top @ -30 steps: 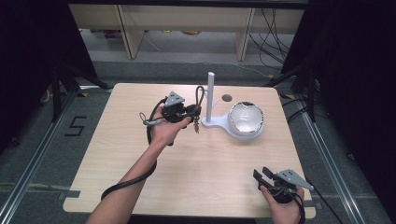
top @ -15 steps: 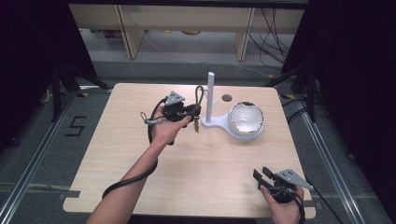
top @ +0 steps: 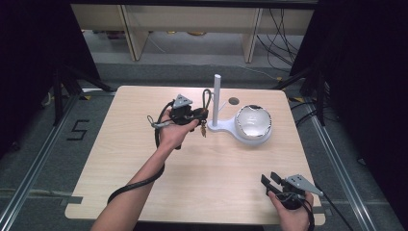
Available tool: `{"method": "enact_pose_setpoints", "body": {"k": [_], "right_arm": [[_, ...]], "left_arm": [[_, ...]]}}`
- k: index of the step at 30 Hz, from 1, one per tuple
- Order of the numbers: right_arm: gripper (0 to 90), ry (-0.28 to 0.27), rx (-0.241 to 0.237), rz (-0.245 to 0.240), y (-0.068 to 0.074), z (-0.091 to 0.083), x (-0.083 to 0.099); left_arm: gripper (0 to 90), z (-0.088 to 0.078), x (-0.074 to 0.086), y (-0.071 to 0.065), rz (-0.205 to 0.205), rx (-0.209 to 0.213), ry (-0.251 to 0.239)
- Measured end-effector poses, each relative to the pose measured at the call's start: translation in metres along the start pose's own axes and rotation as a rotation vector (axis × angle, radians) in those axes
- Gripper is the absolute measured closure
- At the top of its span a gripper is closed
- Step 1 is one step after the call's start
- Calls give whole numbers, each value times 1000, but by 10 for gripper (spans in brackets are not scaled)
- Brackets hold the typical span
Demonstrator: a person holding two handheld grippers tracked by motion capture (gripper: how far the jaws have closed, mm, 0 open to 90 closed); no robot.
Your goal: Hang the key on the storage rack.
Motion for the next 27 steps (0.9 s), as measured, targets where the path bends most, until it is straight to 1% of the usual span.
{"method": "enact_pose_setpoints", "body": {"k": [4,5,6,7,8,10,11,12,13,15,16,17,21,22,23,25,26,27], "right_arm": [[564,4,-4,15,2,0,0],[564,3,-6,13,2,0,0],[564,0,2,0,0,0,0],[564,10,9,-2,0,-1,0],[564,1,3,-5,-1,0,0],[564,5,3,8,0,-1,0],[564,1,3,-3,-1,0,0],[564,5,3,5,0,-1,0],[564,4,3,1,0,-1,0],[564,5,3,8,1,-1,0],[564,11,10,7,0,-2,0],[564,4,10,-14,-2,-1,-1],[564,1,6,-16,-2,-1,-1],[564,1,5,-10,-1,-1,-1],[564,4,8,11,1,-1,0],[564,3,8,11,1,-1,0],[564,-3,4,-23,-2,0,-1],[564,-1,-4,-25,-2,0,-1]], "left_arm": [[694,3,1,-1,-1,-4,6],[694,4,1,-1,-2,-2,5],[694,5,1,-1,-1,-3,7],[694,5,1,-2,-2,-5,8],[694,6,2,-2,-3,-5,8],[693,8,2,-2,-2,-9,10],[693,9,2,-3,-6,-11,11],[693,9,3,-3,-5,-15,13],[692,10,3,-3,-6,-16,11],[692,12,3,-3,-3,-21,15],[691,12,3,-4,-4,-24,16],[691,13,3,-4,0,-25,17],[689,15,4,-5,-3,-28,15],[688,16,4,-5,2,-33,16],[687,17,4,-6,3,-35,14],[686,18,4,-6,5,-36,12],[686,19,5,-7,5,-42,12],[685,19,5,-7,14,-42,15]]}}
Point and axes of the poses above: each handheld gripper's, and its own axes: z roughly forward along the jaws, x roughly out of its underside, y roughly to its left, the point moved 6 cm from there along z, roughly forward along the jaws, and after that the axes turned 6 degrees about -x, right-handed, at the moved point
